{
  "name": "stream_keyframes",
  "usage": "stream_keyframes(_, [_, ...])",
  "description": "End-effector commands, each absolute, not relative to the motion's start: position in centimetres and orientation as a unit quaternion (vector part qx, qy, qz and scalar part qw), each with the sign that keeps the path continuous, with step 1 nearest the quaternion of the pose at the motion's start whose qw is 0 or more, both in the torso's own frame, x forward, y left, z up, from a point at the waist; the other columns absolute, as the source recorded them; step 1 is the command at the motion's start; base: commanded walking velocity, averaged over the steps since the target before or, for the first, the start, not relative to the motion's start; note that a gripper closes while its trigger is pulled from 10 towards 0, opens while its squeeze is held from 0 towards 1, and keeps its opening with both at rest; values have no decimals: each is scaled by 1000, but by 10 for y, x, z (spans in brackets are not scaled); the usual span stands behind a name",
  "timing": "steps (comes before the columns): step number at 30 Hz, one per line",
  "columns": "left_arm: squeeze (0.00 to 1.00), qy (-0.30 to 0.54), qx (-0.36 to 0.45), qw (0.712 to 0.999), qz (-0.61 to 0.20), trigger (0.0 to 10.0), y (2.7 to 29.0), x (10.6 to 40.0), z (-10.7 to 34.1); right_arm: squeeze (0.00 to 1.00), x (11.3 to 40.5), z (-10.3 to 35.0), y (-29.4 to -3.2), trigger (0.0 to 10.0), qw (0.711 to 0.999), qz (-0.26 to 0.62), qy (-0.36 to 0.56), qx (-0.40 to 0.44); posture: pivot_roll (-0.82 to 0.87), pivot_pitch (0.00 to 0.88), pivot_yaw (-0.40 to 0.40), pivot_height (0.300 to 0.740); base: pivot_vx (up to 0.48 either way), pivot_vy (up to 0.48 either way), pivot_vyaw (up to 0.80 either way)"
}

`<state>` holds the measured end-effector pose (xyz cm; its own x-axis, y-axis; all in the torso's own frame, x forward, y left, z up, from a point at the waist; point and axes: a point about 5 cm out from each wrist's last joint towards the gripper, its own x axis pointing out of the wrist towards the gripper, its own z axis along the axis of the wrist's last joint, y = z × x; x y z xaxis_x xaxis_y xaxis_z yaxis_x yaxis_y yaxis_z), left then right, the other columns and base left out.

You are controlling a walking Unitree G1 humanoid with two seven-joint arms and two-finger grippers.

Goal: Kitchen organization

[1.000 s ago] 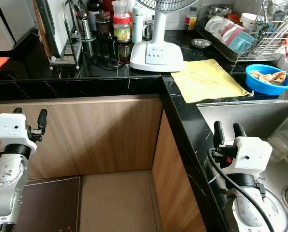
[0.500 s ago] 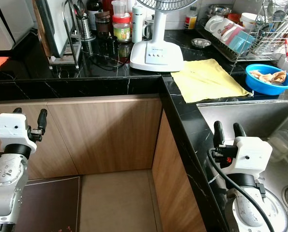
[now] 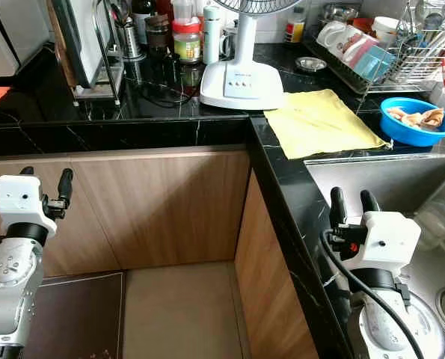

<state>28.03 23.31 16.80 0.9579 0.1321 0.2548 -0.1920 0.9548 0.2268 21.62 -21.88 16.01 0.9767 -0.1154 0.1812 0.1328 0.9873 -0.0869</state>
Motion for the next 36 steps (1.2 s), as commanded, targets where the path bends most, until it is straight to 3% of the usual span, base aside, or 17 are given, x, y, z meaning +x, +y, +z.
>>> stream_keyframes(1, [0,-118,128,981,80,10000,231,282,169,0,217,161,-221,10000,993,-68,-87,-44,37,30,-40,740,0,0,0])
stream_keyframes(4, [0,-118,128,981,80,10000,231,282,169,0,217,161,-221,10000,993,-68,-87,-44,37,30,-40,740,0,0,0])
stream_keyframes(5, [0,-117,128,982,80,10000,231,282,169,0,218,161,-221,10000,993,-72,-84,-41,0,0,0,740,0,0,0])
stream_keyframes(7, [0,-124,134,981,64,10000,224,283,170,0,218,167,-221,10000,992,-65,-102,-38,33,40,-34,740,0,0,0])
stream_keyframes(36, [0,-128,132,981,57,10000,220,283,171,0,219,171,-220,10000,991,-57,-111,-39,34,39,-35,740,0,0,0])
